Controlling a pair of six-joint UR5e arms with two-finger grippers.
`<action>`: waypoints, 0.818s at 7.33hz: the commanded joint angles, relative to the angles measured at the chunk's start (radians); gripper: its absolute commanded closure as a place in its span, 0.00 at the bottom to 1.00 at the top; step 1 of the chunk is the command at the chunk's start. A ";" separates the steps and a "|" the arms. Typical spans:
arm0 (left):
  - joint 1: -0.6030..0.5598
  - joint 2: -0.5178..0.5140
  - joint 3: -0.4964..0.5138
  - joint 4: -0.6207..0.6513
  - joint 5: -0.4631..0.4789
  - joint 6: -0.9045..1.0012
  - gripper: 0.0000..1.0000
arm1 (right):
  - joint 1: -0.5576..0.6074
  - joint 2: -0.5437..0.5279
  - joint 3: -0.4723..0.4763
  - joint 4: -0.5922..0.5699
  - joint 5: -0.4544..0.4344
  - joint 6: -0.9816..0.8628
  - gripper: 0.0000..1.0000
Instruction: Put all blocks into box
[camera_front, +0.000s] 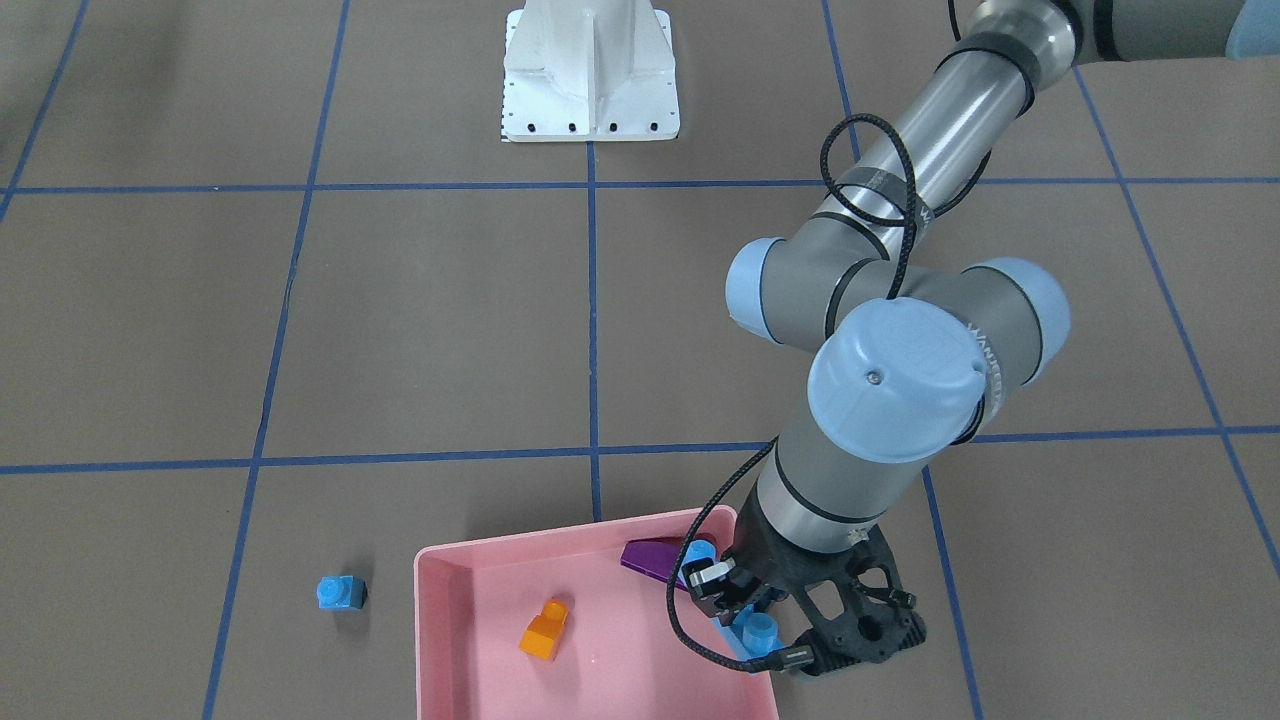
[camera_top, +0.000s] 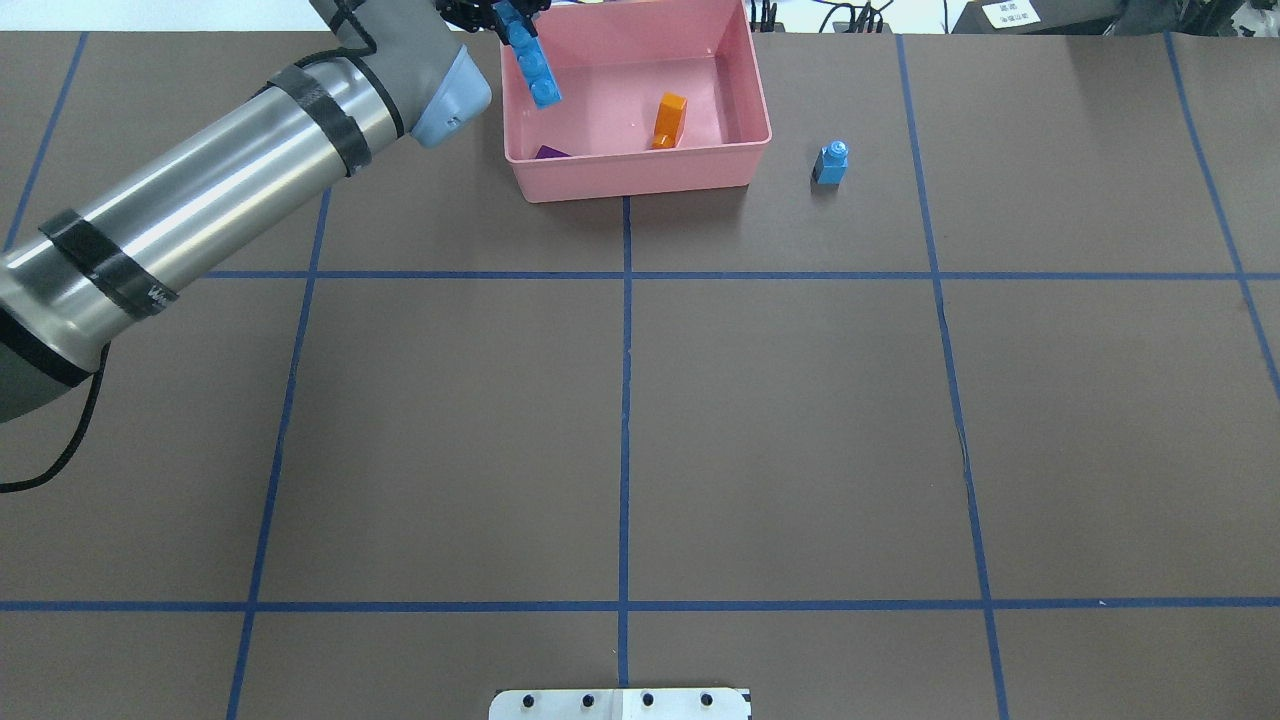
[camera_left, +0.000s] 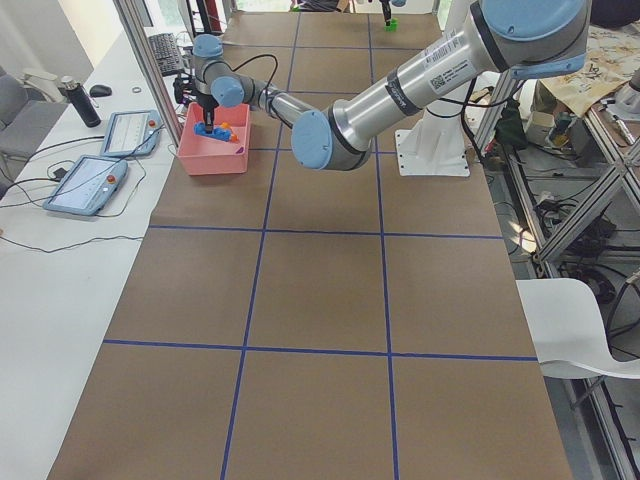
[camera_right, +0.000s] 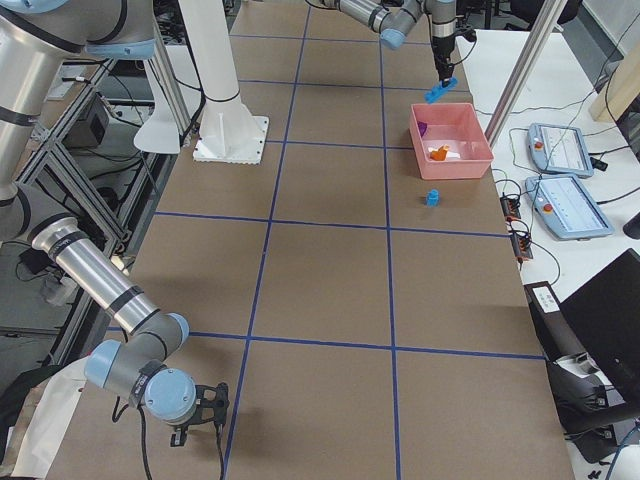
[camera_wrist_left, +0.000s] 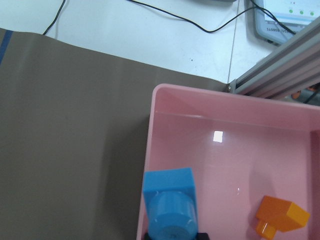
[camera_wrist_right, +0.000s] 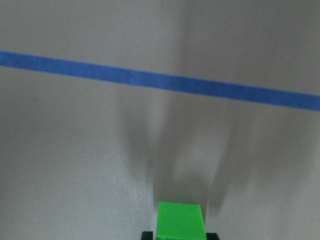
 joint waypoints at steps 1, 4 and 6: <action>0.068 -0.011 0.032 -0.090 0.080 -0.019 0.00 | 0.000 0.080 0.051 -0.010 0.048 0.099 1.00; 0.064 0.015 -0.078 -0.060 0.036 -0.032 0.00 | -0.048 0.370 0.065 -0.010 0.199 0.447 1.00; 0.015 0.130 -0.288 0.073 -0.124 -0.019 0.00 | -0.188 0.641 0.060 -0.011 0.208 0.801 1.00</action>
